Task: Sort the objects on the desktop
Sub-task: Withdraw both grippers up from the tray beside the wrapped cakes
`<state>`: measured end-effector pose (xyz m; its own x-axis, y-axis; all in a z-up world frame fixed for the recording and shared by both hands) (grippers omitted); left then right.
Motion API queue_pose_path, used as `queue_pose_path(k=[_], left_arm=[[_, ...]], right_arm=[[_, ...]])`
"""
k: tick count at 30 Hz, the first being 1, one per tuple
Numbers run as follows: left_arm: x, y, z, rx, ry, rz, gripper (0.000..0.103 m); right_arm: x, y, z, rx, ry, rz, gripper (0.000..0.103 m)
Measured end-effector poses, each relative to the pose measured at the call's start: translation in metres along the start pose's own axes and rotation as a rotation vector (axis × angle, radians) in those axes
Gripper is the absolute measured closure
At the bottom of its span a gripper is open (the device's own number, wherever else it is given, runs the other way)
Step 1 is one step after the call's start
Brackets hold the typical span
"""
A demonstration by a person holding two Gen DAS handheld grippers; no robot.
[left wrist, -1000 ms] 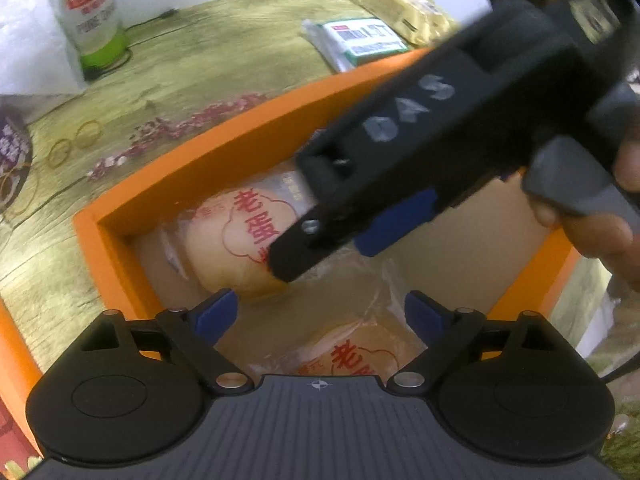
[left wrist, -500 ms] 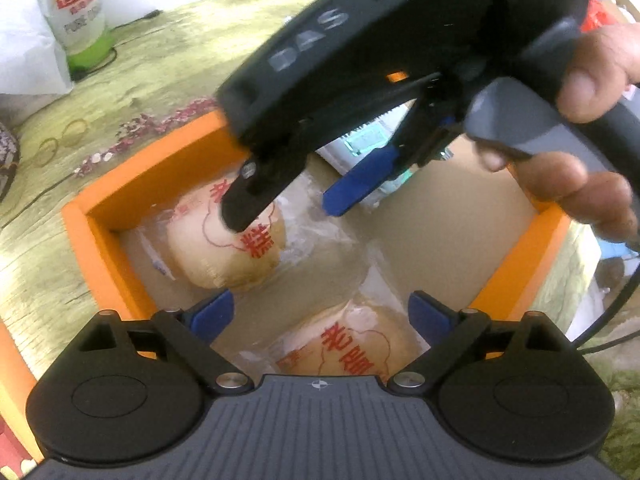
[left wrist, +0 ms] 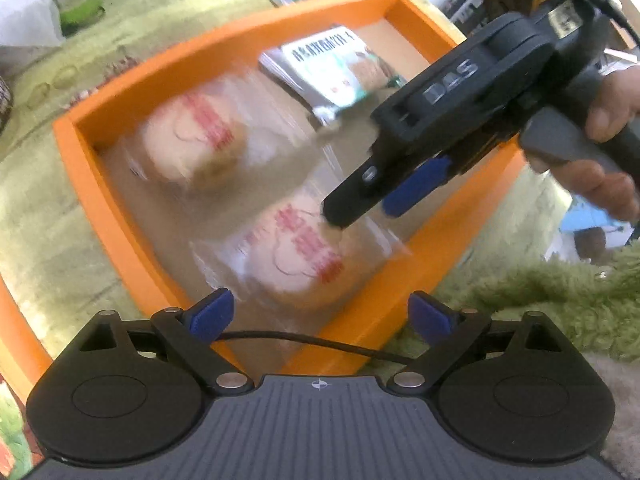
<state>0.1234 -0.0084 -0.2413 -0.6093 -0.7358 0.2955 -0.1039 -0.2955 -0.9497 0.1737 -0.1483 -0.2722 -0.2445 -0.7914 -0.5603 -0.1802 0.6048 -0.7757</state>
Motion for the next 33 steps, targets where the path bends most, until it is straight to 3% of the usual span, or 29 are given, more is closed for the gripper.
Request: queue_pose_path(k=[11, 20, 23, 25, 27, 30, 33], left_arm=[[0.002, 0.005, 0.005, 0.009, -0.042, -0.001, 0.008], [0.001, 0.003, 0.008, 0.015, -0.065, 0.012, 0.008], [0.003, 0.0, 0.007, 0.013, -0.063, 0.017, 0.008], [0.003, -0.003, 0.009, 0.018, -0.064, 0.023, 0.008], [0.001, -0.01, 0.01, 0.029, -0.069, 0.035, 0.008], [0.0, -0.02, 0.017, 0.055, -0.067, 0.049, 0.008], [0.002, -0.023, 0.034, 0.074, -0.039, 0.064, 0.008]], right_arm=[[-0.011, 0.011, 0.005, 0.003, -0.099, -0.004, 0.052], [-0.013, 0.009, 0.011, 0.029, -0.135, 0.005, 0.052], [-0.01, 0.005, 0.01, 0.032, -0.129, 0.011, 0.049], [-0.007, -0.007, 0.007, 0.039, -0.12, 0.02, 0.042], [-0.001, -0.026, 0.006, 0.083, -0.11, 0.029, 0.039], [0.011, -0.067, 0.011, 0.22, -0.096, 0.028, 0.034], [0.029, -0.101, 0.029, 0.362, -0.088, -0.033, 0.034]])
Point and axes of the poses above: each gripper's, at about its wrist camera, not at the fingertips, and y roughly the way its jaws point, x to its right, z to its top, the point moved 9 cm from there along y, roughly the way its jaws point, and after that the axes turned 8 degrees about -x, right-handed, at the moved point
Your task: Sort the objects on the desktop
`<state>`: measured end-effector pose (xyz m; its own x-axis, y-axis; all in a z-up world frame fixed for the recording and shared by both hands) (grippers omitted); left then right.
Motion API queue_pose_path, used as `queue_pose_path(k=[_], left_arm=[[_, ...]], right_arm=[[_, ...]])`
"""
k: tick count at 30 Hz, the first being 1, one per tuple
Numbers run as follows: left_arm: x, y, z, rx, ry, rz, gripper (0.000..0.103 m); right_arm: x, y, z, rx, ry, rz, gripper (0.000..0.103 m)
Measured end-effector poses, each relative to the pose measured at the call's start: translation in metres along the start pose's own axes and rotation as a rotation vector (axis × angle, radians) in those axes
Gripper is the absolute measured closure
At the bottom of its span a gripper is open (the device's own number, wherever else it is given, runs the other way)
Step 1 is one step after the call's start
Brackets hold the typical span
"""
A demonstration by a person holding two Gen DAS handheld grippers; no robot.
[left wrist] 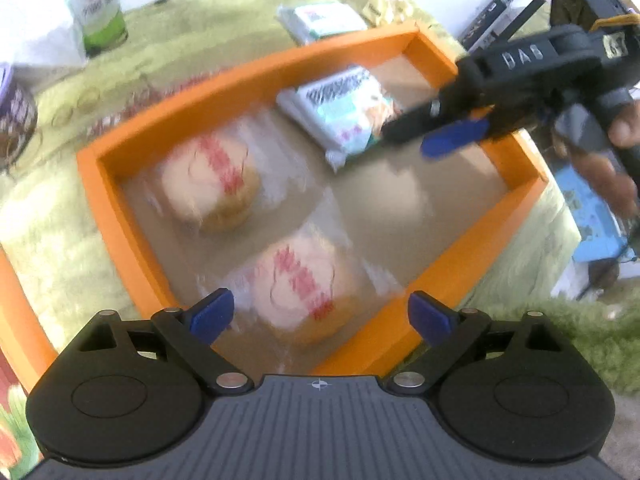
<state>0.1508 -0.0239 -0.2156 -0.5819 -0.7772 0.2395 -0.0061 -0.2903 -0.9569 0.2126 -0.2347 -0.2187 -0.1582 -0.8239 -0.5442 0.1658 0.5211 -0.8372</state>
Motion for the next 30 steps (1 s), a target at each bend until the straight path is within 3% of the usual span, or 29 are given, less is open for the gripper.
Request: queue_pose_path(k=[3, 6, 14, 20, 25, 29, 30], left_arm=[[0.01, 0.005, 0.024, 0.012, 0.055, 0.018, 0.008], [0.023, 0.013, 0.048, 0.025, 0.108, 0.015, 0.008], [0.04, 0.04, 0.099, 0.023, 0.176, 0.009, 0.008], [0.04, 0.053, 0.11, -0.001, 0.18, 0.01, 0.008], [0.034, 0.036, 0.111, 0.023, 0.182, 0.023, 0.008], [0.027, 0.012, 0.128, 0.096, 0.169, 0.029, 0.008], [0.025, 0.007, 0.135, 0.116, 0.164, 0.031, 0.008]], right_arm=[[0.018, -0.006, 0.023, 0.057, -0.005, -0.05, 0.035], [0.032, 0.002, 0.039, 0.061, -0.006, -0.075, 0.039], [0.043, 0.029, 0.038, -0.001, 0.066, 0.007, 0.044], [0.045, 0.029, 0.035, -0.018, 0.097, 0.043, 0.044], [0.04, -0.007, 0.048, 0.049, 0.119, 0.088, 0.043], [0.028, -0.047, 0.074, 0.146, 0.091, 0.105, 0.042], [0.026, -0.054, 0.083, 0.167, 0.082, 0.103, 0.036]])
Point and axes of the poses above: each gripper's, at about its wrist camera, not at the fingertips, and y roughly the way its jaws point, x to its right, z to its top, the point moved 9 cm from there along y, roughly the way its jaws point, and after that the axes turned 8 degrees about -x, right-handed, at the moved point
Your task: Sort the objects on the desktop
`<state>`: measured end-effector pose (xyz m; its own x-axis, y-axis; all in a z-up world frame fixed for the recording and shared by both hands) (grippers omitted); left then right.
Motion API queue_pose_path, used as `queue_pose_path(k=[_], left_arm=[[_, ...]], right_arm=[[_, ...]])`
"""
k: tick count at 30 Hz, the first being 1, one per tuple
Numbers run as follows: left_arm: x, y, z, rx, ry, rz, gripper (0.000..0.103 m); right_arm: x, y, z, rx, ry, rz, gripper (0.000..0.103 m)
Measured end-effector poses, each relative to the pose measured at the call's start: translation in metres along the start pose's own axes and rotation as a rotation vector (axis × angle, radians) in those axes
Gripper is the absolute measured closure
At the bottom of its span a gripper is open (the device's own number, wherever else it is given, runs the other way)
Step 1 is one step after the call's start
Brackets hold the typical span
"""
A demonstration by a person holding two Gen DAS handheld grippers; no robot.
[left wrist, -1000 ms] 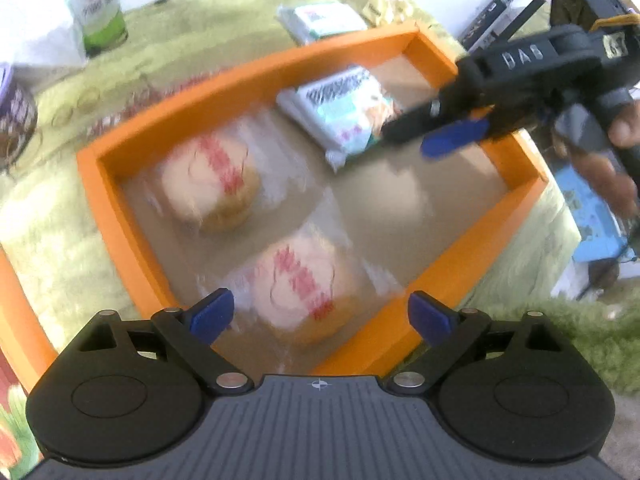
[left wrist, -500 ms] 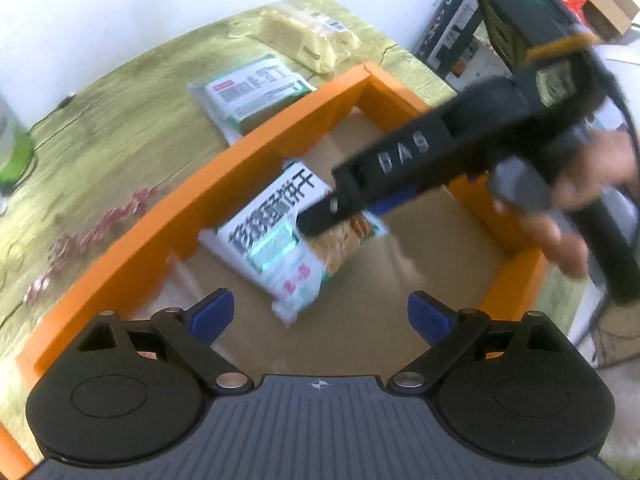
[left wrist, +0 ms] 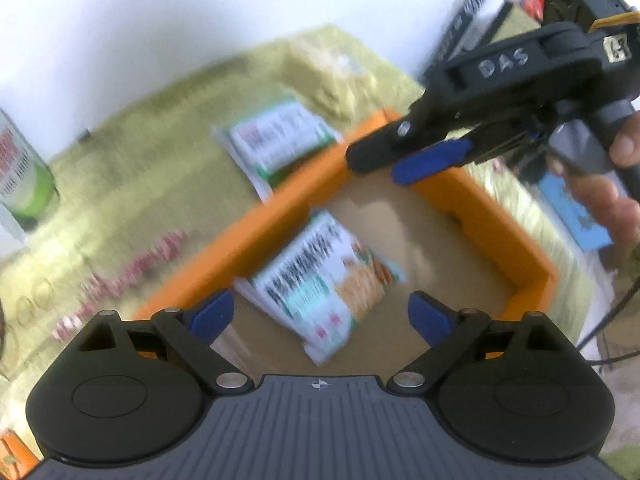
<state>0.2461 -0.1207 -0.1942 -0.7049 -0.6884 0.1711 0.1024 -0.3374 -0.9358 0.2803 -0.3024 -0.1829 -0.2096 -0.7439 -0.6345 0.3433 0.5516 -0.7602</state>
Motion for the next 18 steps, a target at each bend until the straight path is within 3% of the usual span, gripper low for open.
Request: queue_pose_path(k=[4, 7, 18], left_arm=[[-0.012, -0.004, 0.033, 0.069, -0.027, 0.011, 0.008], [-0.014, 0.002, 0.057, 0.106, -0.032, 0.004, 0.008], [-0.007, 0.053, 0.101, 0.075, -0.061, -0.086, 0.008]], right_arm=[[-0.009, -0.006, 0.038, 0.042, -0.031, -0.046, 0.026], [-0.003, 0.008, 0.06, 0.001, -0.01, -0.113, 0.019], [0.027, 0.065, 0.086, -0.172, 0.094, -0.249, 0.015]])
Point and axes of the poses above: each gripper's, at about its wrist camera, not at the fingertips, and y roughly the way its jaws point, x to its right, z to its top, the point moved 9 cm from there along y, roughly the way its jaws point, and after that the axes turned 8 degrees about -x, right-handed, at the moved point
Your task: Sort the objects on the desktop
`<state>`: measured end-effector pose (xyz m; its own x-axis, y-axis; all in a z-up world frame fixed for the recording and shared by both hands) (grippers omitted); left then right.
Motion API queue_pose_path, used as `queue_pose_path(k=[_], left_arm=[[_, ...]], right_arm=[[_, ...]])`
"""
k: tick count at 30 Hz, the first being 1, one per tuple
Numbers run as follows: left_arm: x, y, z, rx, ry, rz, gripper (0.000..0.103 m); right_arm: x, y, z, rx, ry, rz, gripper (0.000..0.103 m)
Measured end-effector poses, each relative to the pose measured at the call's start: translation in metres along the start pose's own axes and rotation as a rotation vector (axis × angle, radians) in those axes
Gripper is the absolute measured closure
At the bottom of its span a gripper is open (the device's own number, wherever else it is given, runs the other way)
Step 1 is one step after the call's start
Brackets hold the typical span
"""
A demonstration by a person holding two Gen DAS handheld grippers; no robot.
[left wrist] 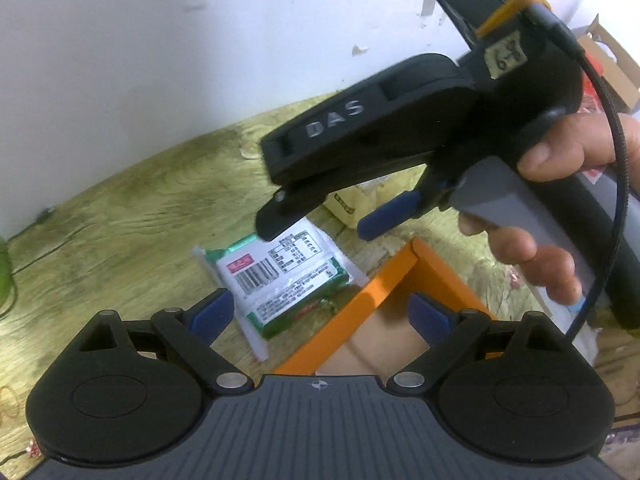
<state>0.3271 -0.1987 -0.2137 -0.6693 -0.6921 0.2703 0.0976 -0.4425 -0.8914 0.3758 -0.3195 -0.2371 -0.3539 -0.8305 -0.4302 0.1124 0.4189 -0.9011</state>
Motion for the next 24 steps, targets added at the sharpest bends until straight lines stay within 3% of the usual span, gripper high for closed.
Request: queue_pose_path(k=[11, 18, 21, 24], left_arm=[[-0.004, 0.021, 0.004, -0.044, -0.024, -0.045, 0.008], [-0.003, 0.028, 0.003, -0.06, -0.027, -0.063, 0.008], [-0.002, 0.03, 0.003, -0.06, -0.02, -0.061, 0.008], [-0.002, 0.031, 0.003, -0.06, -0.017, -0.058, 0.007]], right_arm=[[0.004, 0.023, 0.003, -0.091, 0.05, 0.003, 0.012], [0.011, 0.015, 0.011, -0.055, 0.065, -0.027, 0.012], [0.014, 0.022, 0.012, -0.08, 0.075, -0.025, 0.012], [0.011, 0.029, 0.013, -0.109, 0.084, 0.015, 0.004]])
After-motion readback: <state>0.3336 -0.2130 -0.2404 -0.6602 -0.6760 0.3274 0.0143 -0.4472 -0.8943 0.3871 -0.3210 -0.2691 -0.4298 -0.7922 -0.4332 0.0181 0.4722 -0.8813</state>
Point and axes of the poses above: each gripper's, at about its wrist camera, not at the fingertips, and y roughly the way its jaws point, x to its right, z to its top, the point moved 9 cm from there along y, roughly the way its jaws point, and after that the axes turned 8 degrees about -x, right-handed, at the moved point
